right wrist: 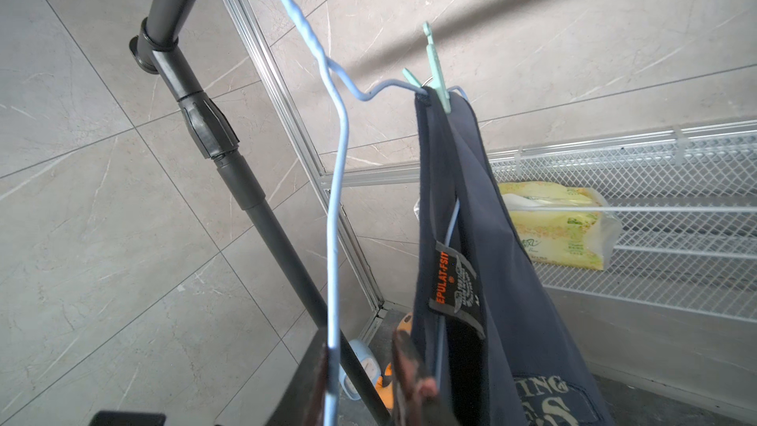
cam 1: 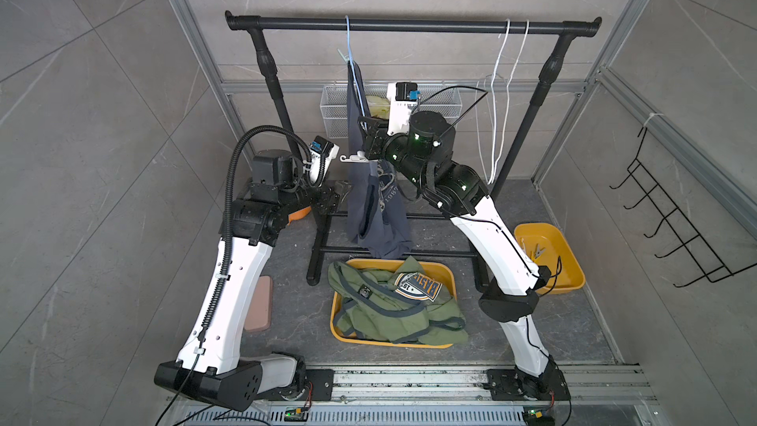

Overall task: Remove the clothespins securing tank tops to the hanger
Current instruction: Pick up the hanger from the clothesline.

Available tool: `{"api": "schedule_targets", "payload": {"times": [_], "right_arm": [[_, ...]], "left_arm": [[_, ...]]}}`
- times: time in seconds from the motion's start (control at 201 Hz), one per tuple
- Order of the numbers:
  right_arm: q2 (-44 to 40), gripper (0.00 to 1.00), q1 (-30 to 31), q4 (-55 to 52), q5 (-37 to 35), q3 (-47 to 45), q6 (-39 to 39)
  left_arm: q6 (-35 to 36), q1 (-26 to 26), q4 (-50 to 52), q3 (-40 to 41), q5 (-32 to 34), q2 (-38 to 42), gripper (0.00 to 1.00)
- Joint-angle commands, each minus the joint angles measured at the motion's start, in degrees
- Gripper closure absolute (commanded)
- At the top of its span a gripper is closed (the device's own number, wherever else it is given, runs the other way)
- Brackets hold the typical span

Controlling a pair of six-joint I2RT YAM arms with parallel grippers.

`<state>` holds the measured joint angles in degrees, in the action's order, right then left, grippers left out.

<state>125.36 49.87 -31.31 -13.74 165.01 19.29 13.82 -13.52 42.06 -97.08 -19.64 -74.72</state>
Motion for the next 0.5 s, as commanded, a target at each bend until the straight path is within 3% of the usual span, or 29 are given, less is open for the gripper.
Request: {"api": "schedule_targets", "payload": {"times": [0.0, 0.239, 0.348, 0.493], "right_arm": [[-0.7, 0.75, 0.3, -0.2, 0.2, 1.0, -2.0], [-0.5, 0.87, 0.0, 1.5, 0.9, 1.2, -3.5], [-0.6, 1.00, -0.5, 2.0, 1.3, 1.3, -4.1], [-0.4, 1.00, -1.0, 5.1, 4.6, 1.4, -6.3]], "left_arm": [[1.5, -0.2, 0.2, -1.4, -0.9, 1.8, 0.25], [1.3, -0.2, 1.0, -1.8, -1.5, 2.1, 0.25], [1.2, -0.1, 1.5, -2.3, -1.4, 2.2, 0.25], [0.9, -0.2, 2.3, -2.7, -1.7, 2.2, 0.25]]}}
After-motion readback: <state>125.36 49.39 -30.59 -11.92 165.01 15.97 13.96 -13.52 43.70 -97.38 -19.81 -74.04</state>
